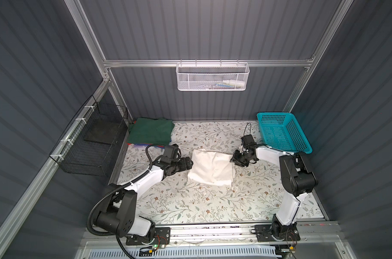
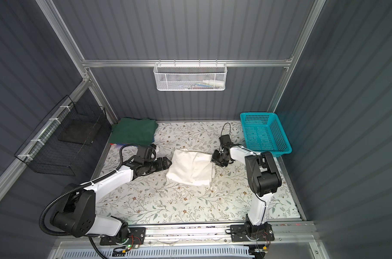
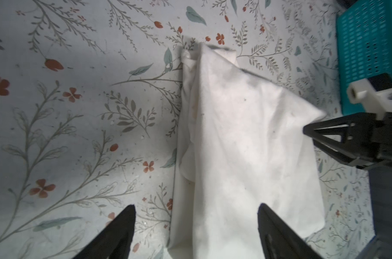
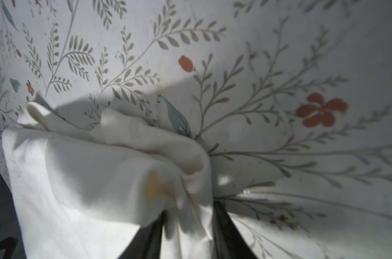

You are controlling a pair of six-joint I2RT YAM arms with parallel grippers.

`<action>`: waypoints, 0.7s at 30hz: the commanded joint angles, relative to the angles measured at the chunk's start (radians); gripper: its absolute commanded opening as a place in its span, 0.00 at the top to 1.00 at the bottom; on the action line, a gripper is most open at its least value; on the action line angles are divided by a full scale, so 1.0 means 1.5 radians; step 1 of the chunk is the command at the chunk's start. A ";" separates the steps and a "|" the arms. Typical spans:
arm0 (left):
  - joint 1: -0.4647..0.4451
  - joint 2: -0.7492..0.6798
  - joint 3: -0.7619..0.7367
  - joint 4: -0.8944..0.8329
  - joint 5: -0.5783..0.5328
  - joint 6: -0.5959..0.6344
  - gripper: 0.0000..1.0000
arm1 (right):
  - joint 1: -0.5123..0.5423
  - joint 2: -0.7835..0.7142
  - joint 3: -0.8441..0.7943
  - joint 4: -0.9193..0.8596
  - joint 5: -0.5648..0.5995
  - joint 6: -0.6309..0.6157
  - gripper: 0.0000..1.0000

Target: Fold and stack the t-shirts

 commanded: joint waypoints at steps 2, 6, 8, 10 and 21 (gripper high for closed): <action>-0.002 0.022 -0.027 0.046 0.073 -0.037 0.22 | 0.003 0.010 0.001 0.012 0.021 0.009 0.77; -0.002 0.048 -0.044 0.060 0.104 -0.050 0.28 | 0.003 0.014 0.001 0.017 0.025 0.015 0.81; -0.002 0.053 -0.051 0.067 0.109 -0.053 0.31 | 0.003 0.015 0.002 0.013 0.030 0.014 0.84; -0.002 0.057 -0.058 0.068 0.110 -0.060 0.36 | 0.003 0.017 0.007 0.004 0.042 0.011 0.87; -0.003 0.081 -0.051 -0.040 0.073 -0.005 0.41 | 0.003 0.022 0.015 -0.004 0.047 0.010 0.95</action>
